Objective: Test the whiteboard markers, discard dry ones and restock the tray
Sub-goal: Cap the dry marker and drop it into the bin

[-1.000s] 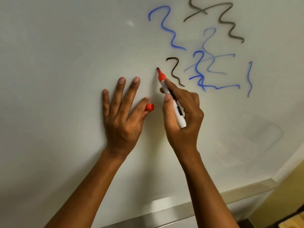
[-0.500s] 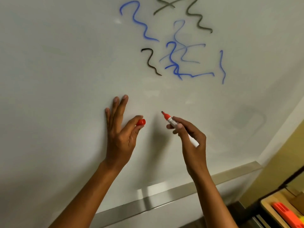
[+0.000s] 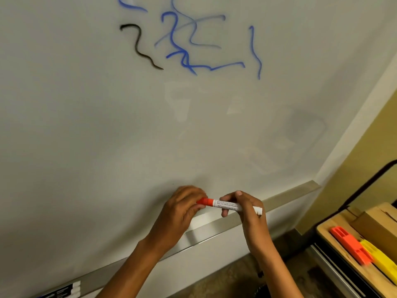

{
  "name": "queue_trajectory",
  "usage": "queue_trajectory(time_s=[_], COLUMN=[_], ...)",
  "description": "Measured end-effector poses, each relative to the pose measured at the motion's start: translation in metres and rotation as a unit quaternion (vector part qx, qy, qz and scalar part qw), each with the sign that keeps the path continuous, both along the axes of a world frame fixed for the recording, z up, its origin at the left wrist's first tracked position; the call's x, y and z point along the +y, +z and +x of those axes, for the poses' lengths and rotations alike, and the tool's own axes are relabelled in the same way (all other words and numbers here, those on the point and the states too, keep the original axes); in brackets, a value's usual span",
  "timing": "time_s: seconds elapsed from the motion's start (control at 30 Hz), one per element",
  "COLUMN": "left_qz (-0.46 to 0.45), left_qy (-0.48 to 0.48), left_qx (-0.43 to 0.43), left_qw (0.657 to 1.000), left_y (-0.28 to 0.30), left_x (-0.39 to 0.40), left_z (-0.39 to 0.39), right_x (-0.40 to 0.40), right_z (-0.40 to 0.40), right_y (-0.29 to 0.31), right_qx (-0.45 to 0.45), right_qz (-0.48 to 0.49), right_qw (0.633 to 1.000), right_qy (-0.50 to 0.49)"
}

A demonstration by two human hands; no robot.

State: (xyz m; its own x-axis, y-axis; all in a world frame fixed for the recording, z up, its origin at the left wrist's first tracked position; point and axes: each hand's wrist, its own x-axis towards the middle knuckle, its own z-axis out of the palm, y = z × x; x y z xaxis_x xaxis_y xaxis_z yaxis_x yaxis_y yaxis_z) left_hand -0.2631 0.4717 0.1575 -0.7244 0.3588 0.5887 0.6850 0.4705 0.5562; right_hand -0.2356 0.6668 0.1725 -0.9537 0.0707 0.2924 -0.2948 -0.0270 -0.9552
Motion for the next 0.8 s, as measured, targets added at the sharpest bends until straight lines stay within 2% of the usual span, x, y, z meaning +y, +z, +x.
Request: queue_trajectory(time_s=[0.1, 0.2, 0.27, 0.43, 0.6, 0.8], left_qz=[-0.015, 0.021, 0.033, 0.074, 0.084, 0.048], left_qy=[-0.037, -0.061, -0.096, -0.118, -0.118, -0.154], left_qx=[-0.087, -0.167, -0.216, -0.284, -0.311, -0.311], left_qw=[0.995, 0.984, 0.971, 0.949, 0.939, 0.937], left_y=[-0.011, -0.015, -0.015, -0.024, -0.041, -0.043], left_x=[0.024, 0.056, 0.078, 0.13, 0.165, 0.188], left_z=[0.006, 0.01, 0.012, 0.012, 0.006, -0.004], right_x=[0.023, 0.044, 0.052, 0.074, 0.105, 0.129], right_z=[0.001, 0.005, 0.006, 0.008, 0.004, 0.002], right_y=[-0.019, -0.031, -0.037, -0.043, -0.056, -0.069], right_qx=[-0.059, -0.119, -0.147, -0.18, -0.182, -0.163], right_qz=[-0.066, -0.178, -0.208, -0.289, -0.278, -0.286], right_qw=[0.996, 0.976, 0.967, 0.939, 0.943, 0.942], right_qy=[-0.008, -0.025, -0.029, -0.042, -0.037, -0.062])
